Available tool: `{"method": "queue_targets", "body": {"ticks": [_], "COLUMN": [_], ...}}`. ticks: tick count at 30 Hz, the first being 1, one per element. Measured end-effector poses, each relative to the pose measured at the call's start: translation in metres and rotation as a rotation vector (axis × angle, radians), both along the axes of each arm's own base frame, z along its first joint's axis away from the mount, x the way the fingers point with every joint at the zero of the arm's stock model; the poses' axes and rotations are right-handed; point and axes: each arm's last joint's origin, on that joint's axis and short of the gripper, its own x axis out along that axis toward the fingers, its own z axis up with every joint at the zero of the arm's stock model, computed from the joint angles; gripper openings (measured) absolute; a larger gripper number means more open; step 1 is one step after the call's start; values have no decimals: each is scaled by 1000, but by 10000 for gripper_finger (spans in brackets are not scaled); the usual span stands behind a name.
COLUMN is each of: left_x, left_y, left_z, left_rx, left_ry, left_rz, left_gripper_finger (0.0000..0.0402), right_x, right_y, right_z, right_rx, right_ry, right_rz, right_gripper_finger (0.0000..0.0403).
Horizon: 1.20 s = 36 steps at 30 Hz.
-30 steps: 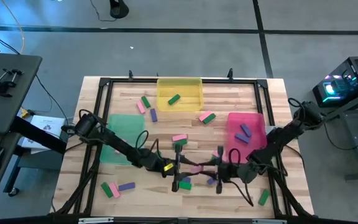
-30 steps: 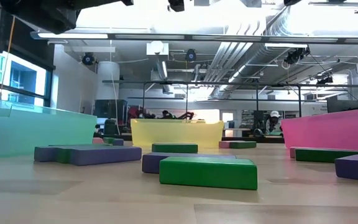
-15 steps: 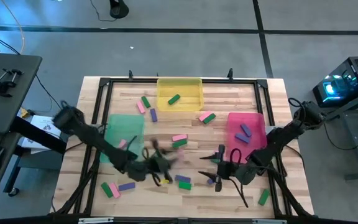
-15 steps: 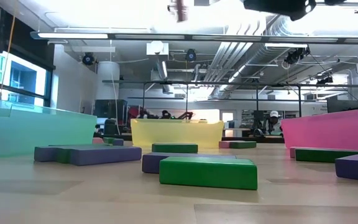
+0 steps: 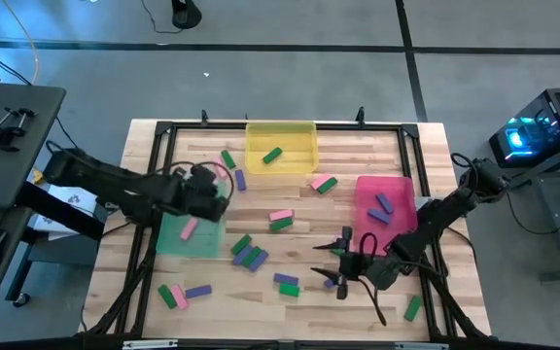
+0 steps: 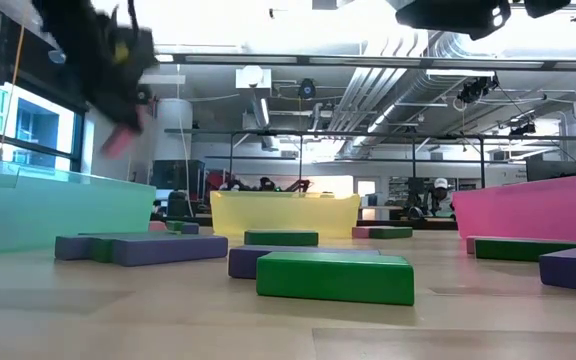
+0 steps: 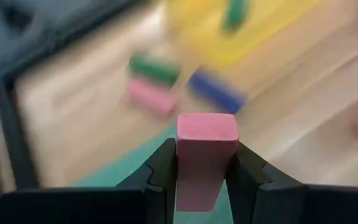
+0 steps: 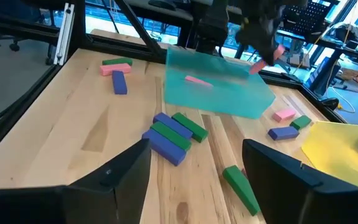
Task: Sort blocks
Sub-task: Put the pink block into the blue bin, then put the green block into the yellow bin
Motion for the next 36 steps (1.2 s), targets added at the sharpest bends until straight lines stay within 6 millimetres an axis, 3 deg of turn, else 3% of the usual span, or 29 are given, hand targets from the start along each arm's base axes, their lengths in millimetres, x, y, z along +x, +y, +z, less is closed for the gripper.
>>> {"method": "queue_targets", "body": {"ticks": [7, 12, 17, 27, 32, 36], "left_x": [-12, -21, -22, -30, -28, -14], "left_y": [21, 27, 30, 35, 35, 32], "left_z": [-54, -71, -70, -60, -49, -38], "left_rx": [-244, -309, -305, -392, -382, -309], "left_ry": [90, 117, 127, 104, -34, -206], "left_rz": [83, 123, 102, 65, 28, -64], "left_gripper_finger": [81, 87, 109, 191, 195, 185], "right_x": [-1, -1, -1, -2, -2, -2], "right_y": [-1, -1, -1, 0, -1, -1], "right_z": [-4, -5, -5, -5, -6, -6], "right_rx": [25, 32, 34, 39, 40, 39], "right_ry": [30, 36, 38, 44, 51, 52], "right_rz": [-9, -9, -3, 14, 11, 11], "right_gripper_finger": [236, 236, 236, 236, 236, 236]}}
